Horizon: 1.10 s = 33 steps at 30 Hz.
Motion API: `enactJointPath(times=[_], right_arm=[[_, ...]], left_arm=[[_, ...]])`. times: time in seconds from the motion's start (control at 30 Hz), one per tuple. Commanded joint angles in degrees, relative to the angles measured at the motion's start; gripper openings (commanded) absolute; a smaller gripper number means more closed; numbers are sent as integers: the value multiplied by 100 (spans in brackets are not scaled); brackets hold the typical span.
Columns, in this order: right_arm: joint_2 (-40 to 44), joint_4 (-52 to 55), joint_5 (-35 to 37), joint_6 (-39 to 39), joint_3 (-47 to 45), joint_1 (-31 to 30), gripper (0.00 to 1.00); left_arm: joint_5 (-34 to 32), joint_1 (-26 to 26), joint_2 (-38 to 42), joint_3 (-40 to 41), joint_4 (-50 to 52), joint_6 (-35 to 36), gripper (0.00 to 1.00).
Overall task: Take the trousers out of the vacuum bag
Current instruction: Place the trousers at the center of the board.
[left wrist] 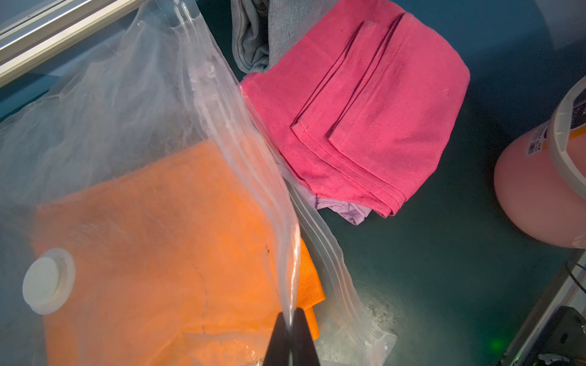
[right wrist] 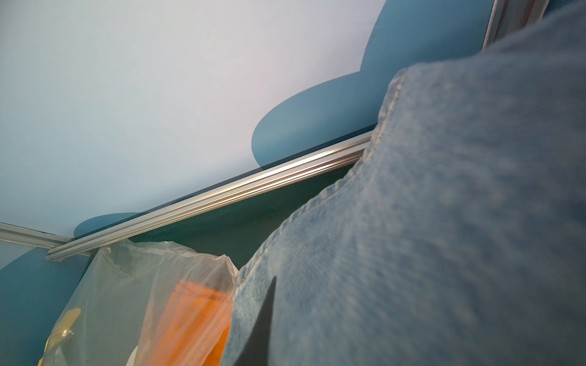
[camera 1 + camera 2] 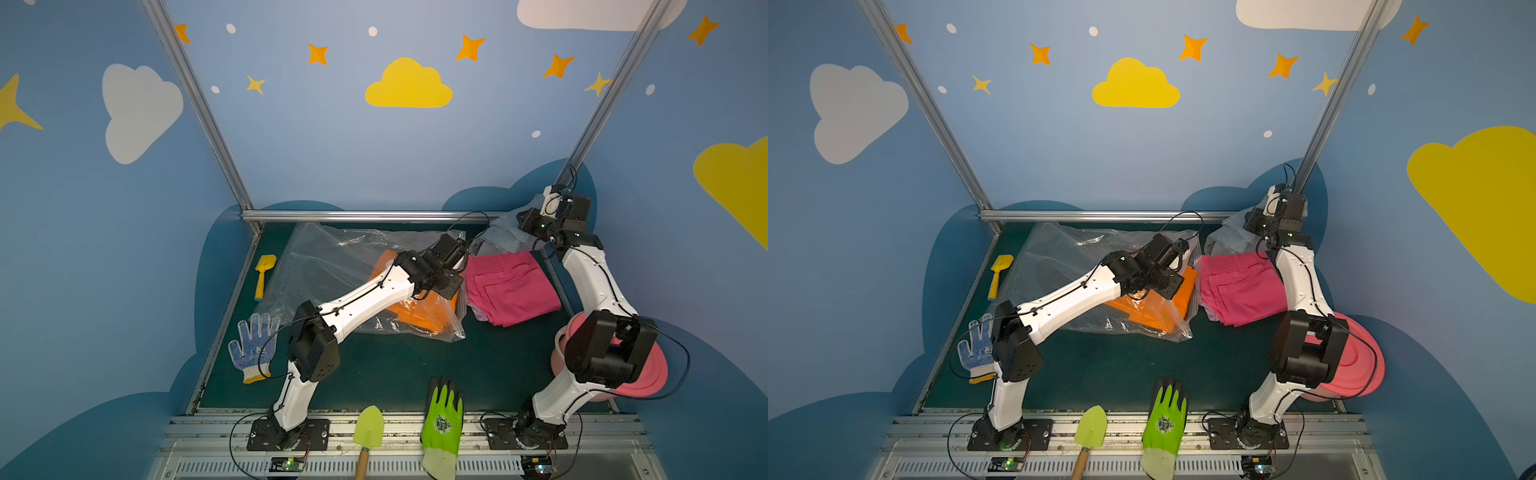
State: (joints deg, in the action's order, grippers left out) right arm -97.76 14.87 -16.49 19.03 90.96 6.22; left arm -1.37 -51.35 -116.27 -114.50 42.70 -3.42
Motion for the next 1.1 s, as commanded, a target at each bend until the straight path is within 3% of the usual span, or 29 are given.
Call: enactJointPath(times=[0.0,0.3,1.07], right_arm=[[155,-963,-52,-15,223,-56,0],[317,-1159,3,177,-360,-185,0],[1699,-1348,154,292,-2606,-239,0]], left_arm=[[11,55,79,34,52,69,5],[39,73,52,42,46,44,5],[109,92,26,42,46,10,5]])
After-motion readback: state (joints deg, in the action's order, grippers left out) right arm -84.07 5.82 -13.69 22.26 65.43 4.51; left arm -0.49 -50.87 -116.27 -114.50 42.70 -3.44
